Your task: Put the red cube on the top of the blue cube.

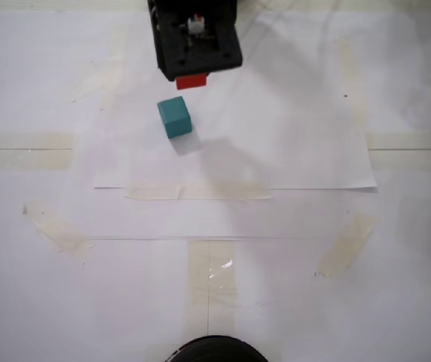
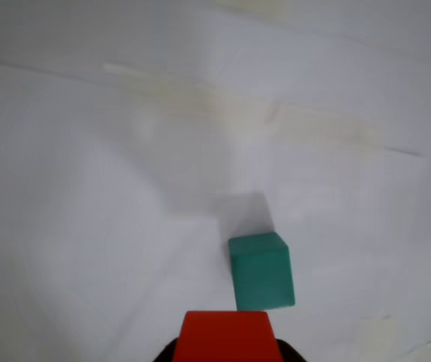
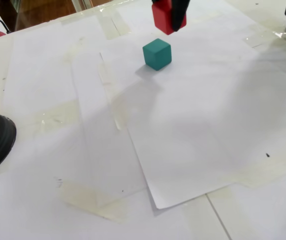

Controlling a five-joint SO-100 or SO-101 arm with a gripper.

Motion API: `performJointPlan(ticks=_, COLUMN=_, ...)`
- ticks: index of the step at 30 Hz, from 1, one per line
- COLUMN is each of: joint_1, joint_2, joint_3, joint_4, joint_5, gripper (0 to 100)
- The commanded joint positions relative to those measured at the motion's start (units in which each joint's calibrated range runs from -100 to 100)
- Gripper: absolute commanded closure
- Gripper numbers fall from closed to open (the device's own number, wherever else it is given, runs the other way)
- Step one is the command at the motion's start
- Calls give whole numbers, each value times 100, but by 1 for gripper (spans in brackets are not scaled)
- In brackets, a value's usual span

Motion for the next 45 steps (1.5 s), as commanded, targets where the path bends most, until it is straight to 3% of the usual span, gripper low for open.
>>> performJointPlan(ticks=1, joint_1=169, joint_2=176, joint_3=-761, joint_4=-152, joint_5=78, gripper=89)
performJointPlan(ticks=27, joint_1=419, joint_2=794, joint_3=-1296, joint_4=-275, joint_5=654, gripper=90)
performJointPlan(ticks=45, joint_1=389, joint_2=691, joint_3=-724, joint_4=-373, joint_5=659, gripper=90)
